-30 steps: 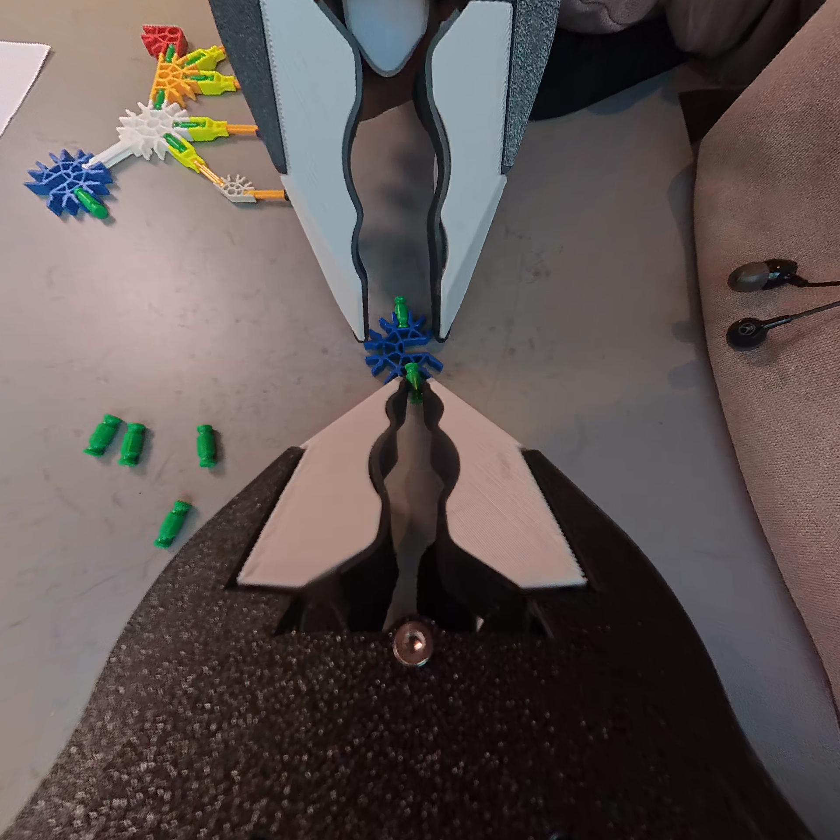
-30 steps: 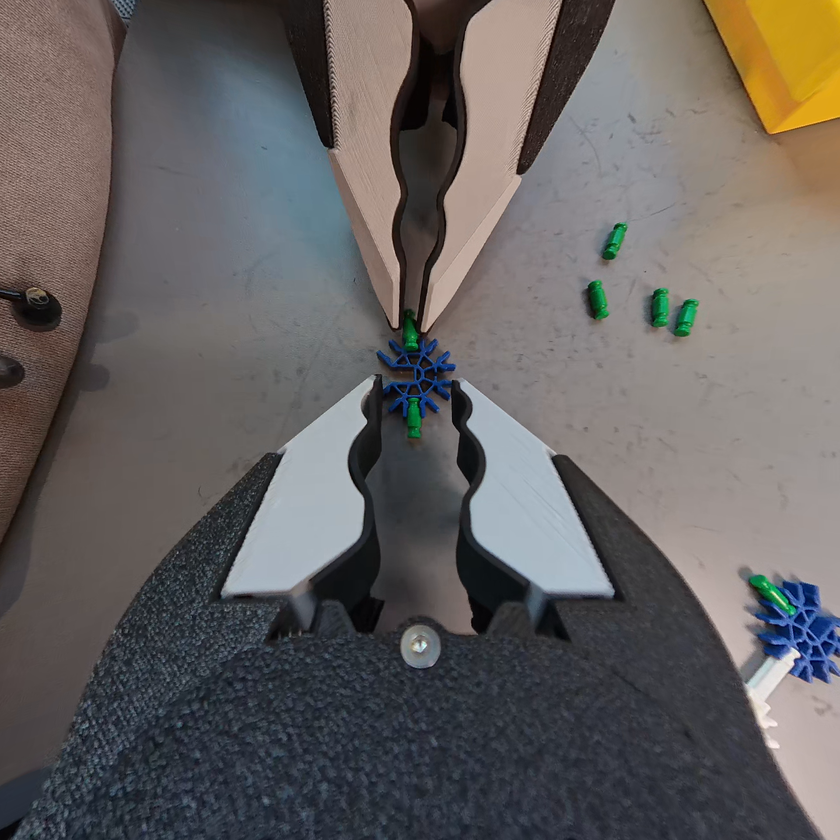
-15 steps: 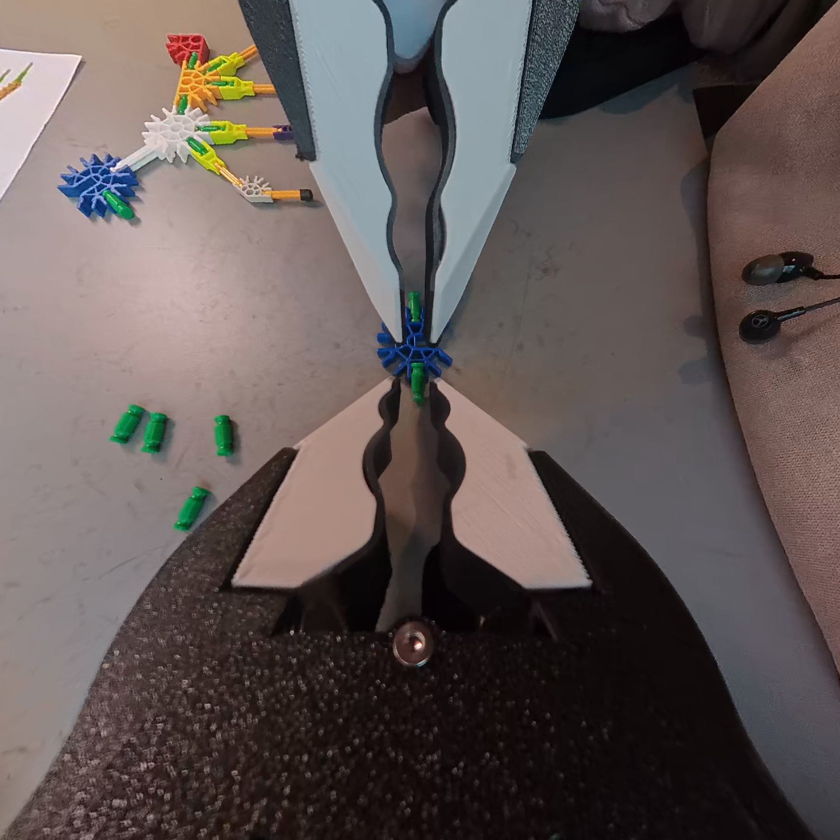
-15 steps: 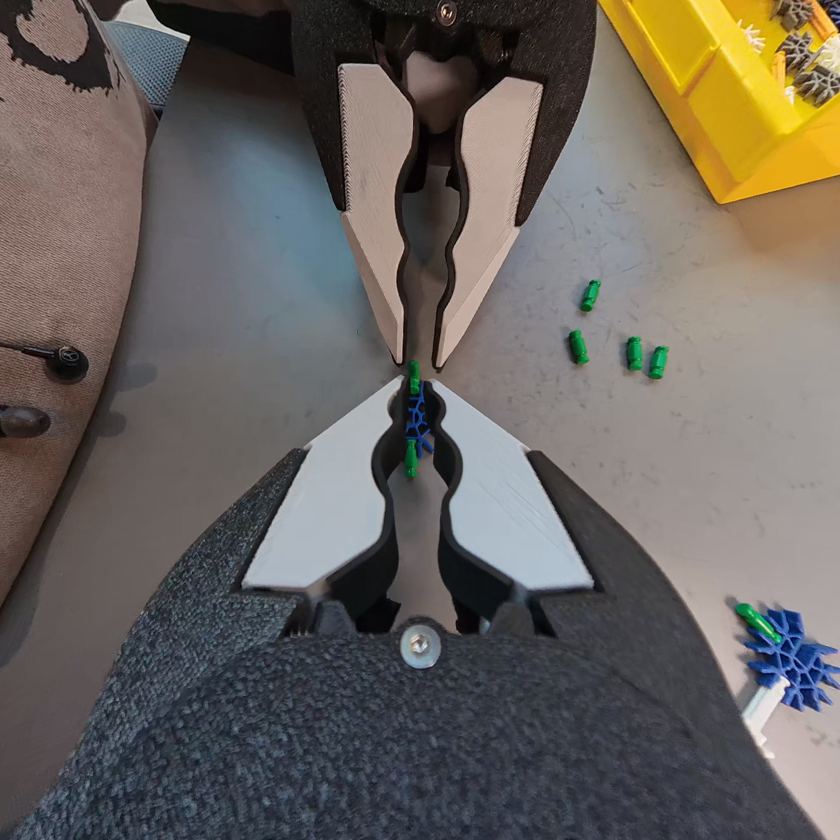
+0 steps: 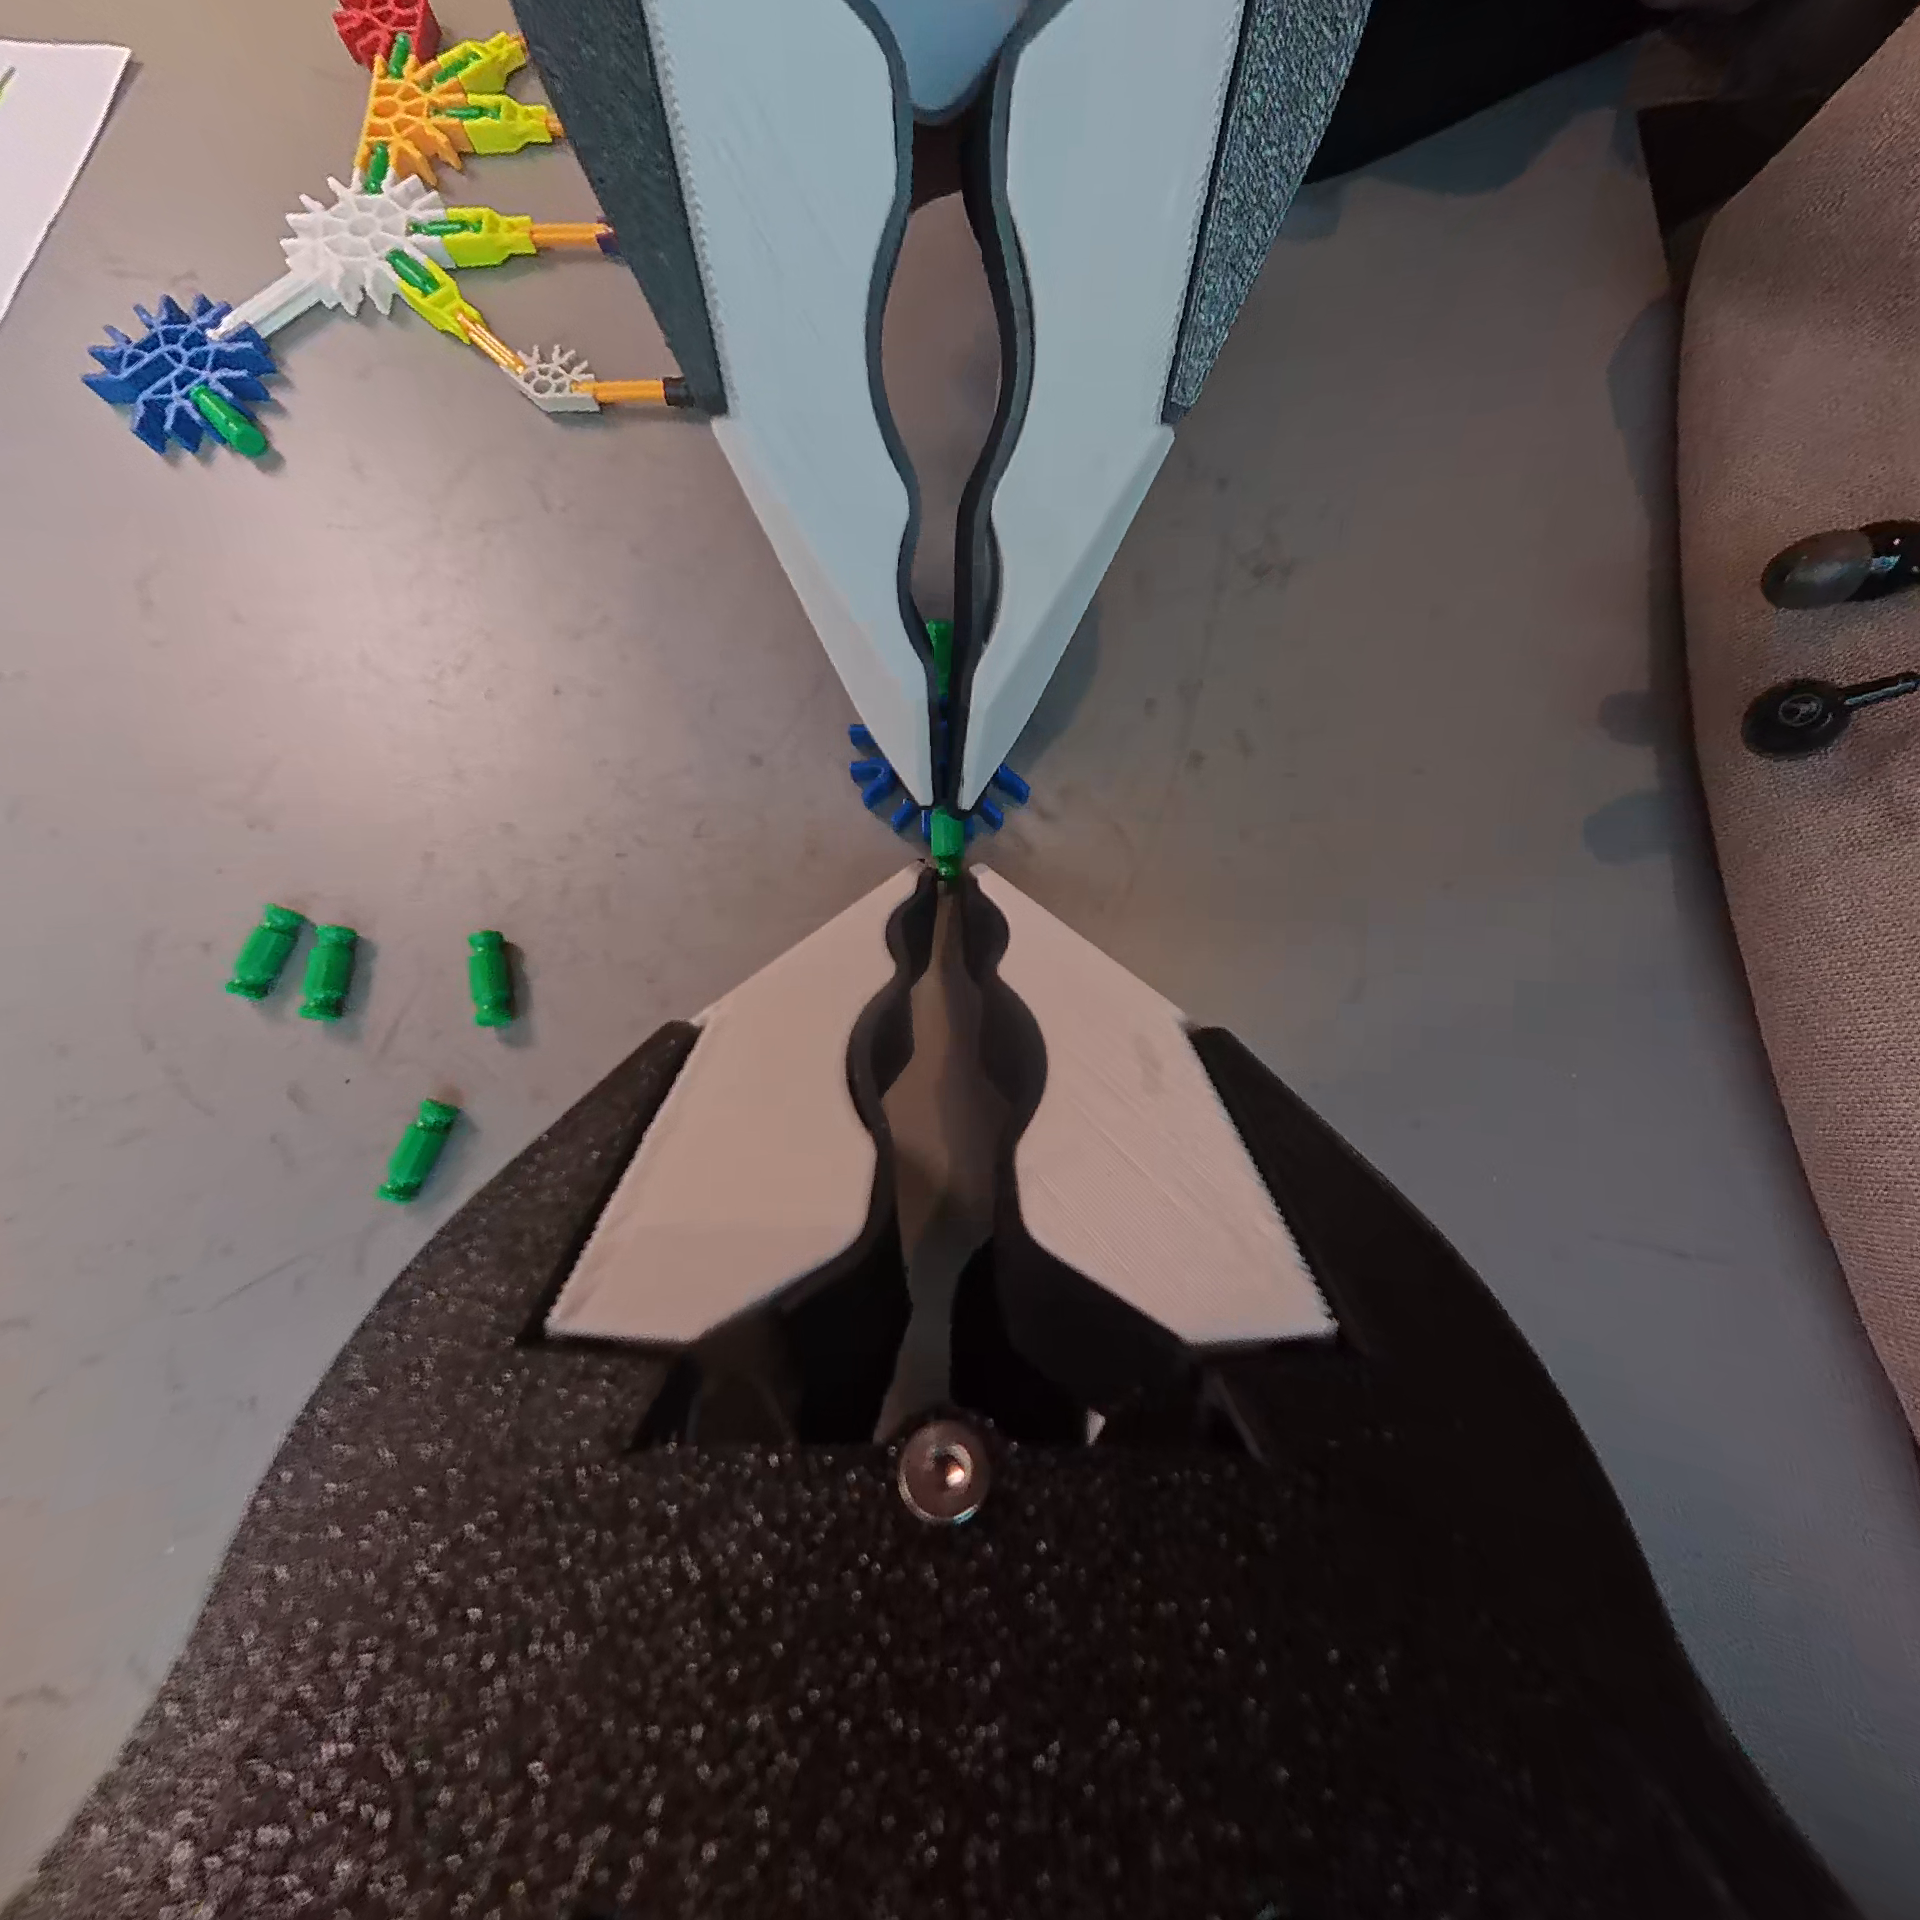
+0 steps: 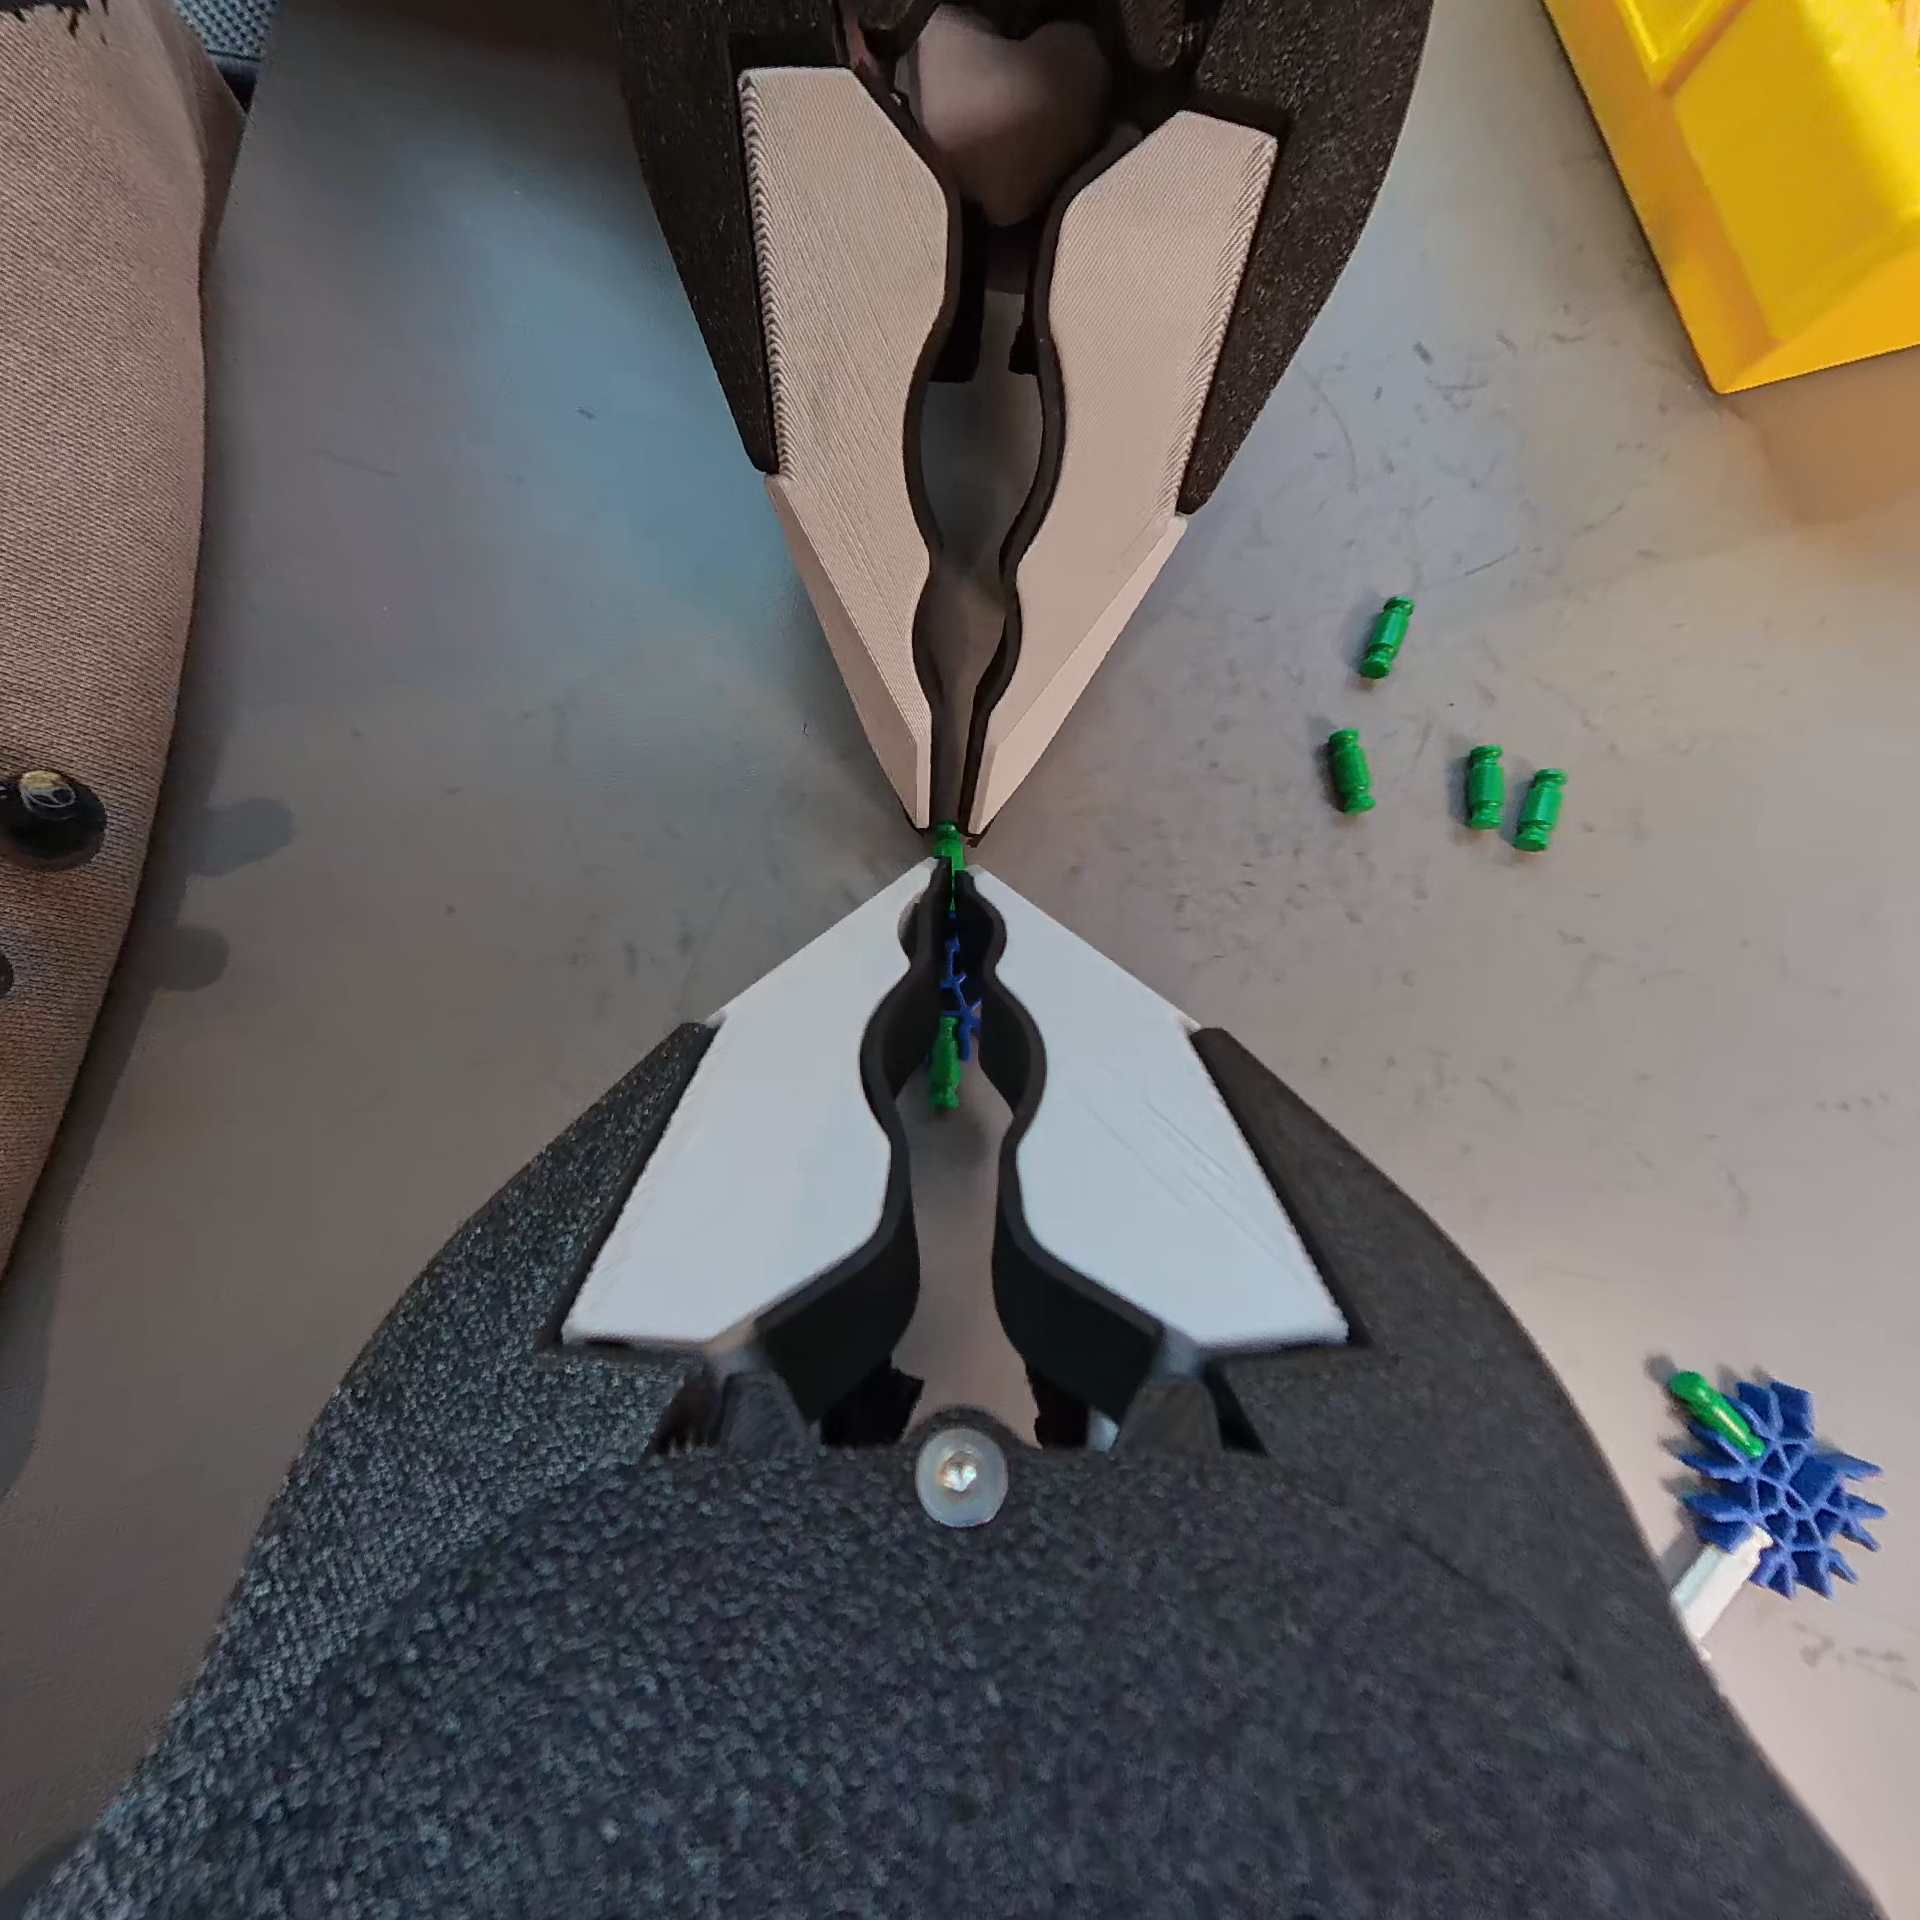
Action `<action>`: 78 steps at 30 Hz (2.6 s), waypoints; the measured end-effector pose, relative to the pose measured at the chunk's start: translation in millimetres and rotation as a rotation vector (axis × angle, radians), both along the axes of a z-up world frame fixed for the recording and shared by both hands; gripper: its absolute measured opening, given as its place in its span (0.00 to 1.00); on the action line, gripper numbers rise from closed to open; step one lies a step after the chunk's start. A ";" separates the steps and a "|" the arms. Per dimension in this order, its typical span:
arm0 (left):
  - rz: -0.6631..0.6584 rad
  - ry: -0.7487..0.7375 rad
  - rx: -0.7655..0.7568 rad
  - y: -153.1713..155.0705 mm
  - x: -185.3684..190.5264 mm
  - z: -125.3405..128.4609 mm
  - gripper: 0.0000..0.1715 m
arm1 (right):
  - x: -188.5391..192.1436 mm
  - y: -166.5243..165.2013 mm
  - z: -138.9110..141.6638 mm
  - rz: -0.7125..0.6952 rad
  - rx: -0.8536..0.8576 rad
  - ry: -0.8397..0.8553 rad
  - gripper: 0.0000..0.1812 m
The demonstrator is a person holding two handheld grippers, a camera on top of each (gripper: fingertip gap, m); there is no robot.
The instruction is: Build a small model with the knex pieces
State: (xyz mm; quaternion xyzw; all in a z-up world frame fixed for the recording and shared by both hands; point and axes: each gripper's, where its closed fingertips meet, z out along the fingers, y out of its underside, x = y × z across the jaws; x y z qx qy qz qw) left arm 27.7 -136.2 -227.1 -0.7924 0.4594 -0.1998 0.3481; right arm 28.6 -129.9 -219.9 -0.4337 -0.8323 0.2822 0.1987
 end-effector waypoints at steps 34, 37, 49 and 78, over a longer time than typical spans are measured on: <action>0.031 -0.018 0.006 6.1 4.8 -1.2 0.03 | 4.1 1.2 -3.6 -0.101 -0.020 -0.240 0.00; 0.029 -0.012 0.003 5.8 5.1 -1.4 0.03 | 4.3 1.4 -3.1 -0.090 -0.013 -0.232 0.00; 0.026 0.009 0.016 5.7 5.5 -1.6 0.03 | 4.7 3.8 9.7 -0.057 0.011 -0.266 0.00; 0.022 -0.063 -0.067 -0.4 -2.8 -0.8 0.03 | 1.7 -1.6 -5.6 -0.003 0.075 -0.345 0.00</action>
